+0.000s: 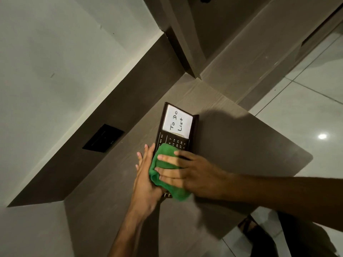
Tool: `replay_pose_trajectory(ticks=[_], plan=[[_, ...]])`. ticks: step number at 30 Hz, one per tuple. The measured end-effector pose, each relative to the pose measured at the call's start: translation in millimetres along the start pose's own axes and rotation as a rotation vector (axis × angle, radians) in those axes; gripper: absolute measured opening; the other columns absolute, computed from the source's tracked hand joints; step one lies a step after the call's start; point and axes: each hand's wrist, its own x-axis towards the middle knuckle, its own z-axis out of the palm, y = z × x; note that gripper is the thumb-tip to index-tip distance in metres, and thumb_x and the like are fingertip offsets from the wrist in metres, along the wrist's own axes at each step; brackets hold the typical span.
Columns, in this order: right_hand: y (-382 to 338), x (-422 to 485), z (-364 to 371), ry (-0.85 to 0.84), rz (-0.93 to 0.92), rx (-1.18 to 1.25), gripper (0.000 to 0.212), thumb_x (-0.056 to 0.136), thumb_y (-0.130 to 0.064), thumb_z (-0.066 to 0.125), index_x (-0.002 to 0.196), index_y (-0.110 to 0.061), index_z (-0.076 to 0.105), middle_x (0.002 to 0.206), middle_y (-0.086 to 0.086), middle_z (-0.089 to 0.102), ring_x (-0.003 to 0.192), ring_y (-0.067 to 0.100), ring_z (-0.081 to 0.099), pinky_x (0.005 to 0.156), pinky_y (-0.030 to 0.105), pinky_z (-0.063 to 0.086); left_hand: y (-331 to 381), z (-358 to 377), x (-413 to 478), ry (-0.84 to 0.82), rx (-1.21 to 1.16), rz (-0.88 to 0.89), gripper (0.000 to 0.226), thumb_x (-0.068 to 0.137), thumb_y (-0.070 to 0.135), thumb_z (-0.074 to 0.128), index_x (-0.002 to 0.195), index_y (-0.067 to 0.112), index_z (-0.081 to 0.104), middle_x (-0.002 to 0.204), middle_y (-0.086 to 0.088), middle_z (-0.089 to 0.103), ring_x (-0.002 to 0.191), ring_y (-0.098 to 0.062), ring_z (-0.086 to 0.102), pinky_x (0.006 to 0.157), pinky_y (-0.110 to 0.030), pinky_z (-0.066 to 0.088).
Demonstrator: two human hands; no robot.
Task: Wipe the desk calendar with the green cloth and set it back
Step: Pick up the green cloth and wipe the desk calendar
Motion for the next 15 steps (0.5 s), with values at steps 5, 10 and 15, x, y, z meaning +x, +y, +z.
replay_pose_trajectory(ticks=[5,10,15], plan=[[29,9,-24,-0.140,0.103,-0.099,0.068,0.080,-0.033,0.073,0.141,-0.024,0.046,0.152,-0.002,0.040,0.143,0.032,0.026,0.108,0.049,0.035,-1,-10,2,-0.079,-0.035,-0.031,0.118,0.074,-0.015,0.073,0.142,0.058,0.011,0.162,0.027,-0.004,0.154,-0.008,-0.017,0.128,-0.062,0.000],[-4,9,-18,-0.146,-0.026,-0.151,0.056,0.079,-0.043,0.072,0.131,-0.029,0.057,0.143,-0.006,0.052,0.136,0.030,0.039,0.103,0.044,0.038,-4,-12,4,-0.144,-0.138,-0.064,0.119,0.070,-0.006,0.078,0.138,0.068,0.015,0.168,0.023,-0.007,0.158,-0.013,-0.012,0.125,-0.067,0.015],[21,15,-26,-0.217,0.012,-0.244,0.071,0.080,-0.043,0.071,0.143,-0.030,0.041,0.151,-0.007,0.040,0.136,0.032,0.036,0.107,0.047,0.033,-3,-20,5,-0.218,-0.214,-0.117,0.127,0.066,-0.010,0.079,0.129,0.082,0.019,0.168,0.024,-0.010,0.160,-0.025,-0.003,0.116,-0.073,0.029]])
